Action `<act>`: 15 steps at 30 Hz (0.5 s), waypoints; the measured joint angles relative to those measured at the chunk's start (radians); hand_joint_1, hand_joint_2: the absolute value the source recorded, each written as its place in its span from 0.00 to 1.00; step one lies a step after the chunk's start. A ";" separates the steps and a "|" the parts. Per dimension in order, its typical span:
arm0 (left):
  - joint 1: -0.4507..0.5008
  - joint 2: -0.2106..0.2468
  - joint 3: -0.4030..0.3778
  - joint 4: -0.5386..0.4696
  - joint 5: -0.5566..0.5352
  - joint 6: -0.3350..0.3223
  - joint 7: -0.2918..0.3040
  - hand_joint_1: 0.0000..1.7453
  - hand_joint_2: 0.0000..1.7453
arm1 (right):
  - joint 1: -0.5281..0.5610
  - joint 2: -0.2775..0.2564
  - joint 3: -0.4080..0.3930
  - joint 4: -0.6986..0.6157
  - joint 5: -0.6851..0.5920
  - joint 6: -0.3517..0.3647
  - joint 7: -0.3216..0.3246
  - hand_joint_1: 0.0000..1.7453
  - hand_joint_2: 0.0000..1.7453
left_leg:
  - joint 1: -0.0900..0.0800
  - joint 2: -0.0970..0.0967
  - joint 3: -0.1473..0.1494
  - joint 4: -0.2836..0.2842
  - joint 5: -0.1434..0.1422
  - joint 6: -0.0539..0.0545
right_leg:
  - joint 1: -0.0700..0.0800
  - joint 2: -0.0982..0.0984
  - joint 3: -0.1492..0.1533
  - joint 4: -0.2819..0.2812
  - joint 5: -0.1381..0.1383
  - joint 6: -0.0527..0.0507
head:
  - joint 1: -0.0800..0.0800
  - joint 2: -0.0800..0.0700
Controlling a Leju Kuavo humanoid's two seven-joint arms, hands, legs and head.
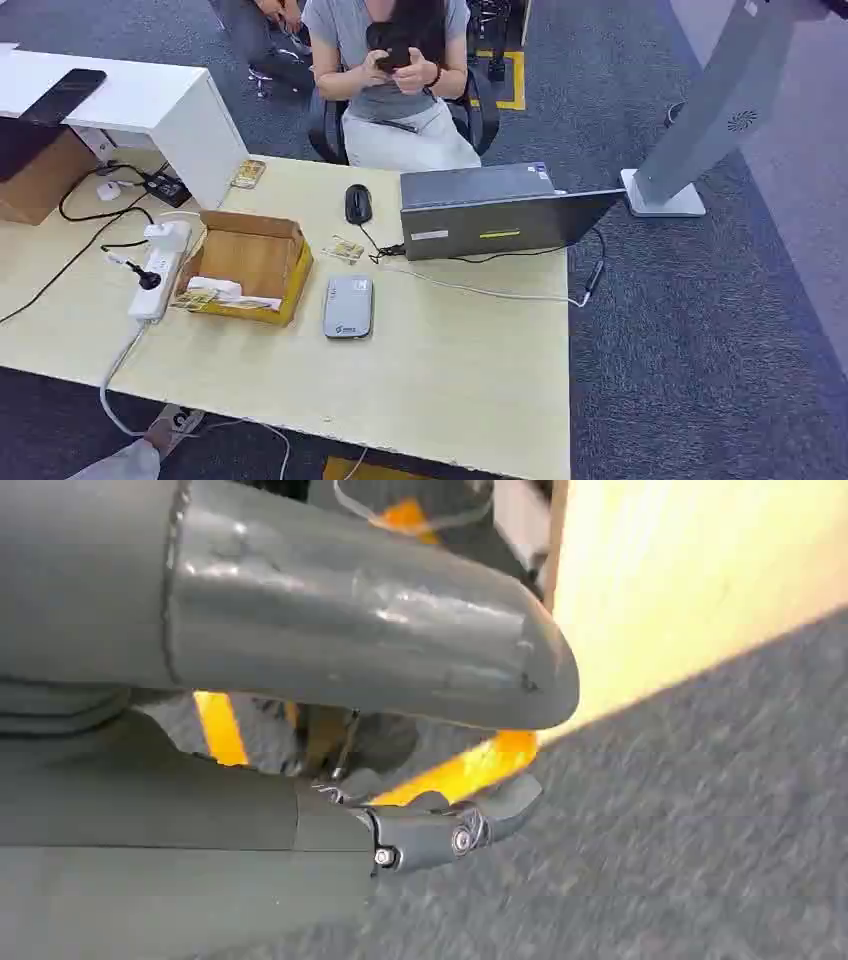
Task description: Pass the card to the sensor for recognition and then transmit it.
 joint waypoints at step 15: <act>0.240 -0.193 -0.285 -0.822 0.389 0.124 -0.033 0.00 1.00 | 0.020 0.008 -0.093 0.009 0.052 -0.301 0.307 0.00 0.00 | 0.001 0.004 0.002 0.000 -0.003 -0.003 | 0.001 0.006 -0.003 0.000 0.000 0.000 | -0.001 0.000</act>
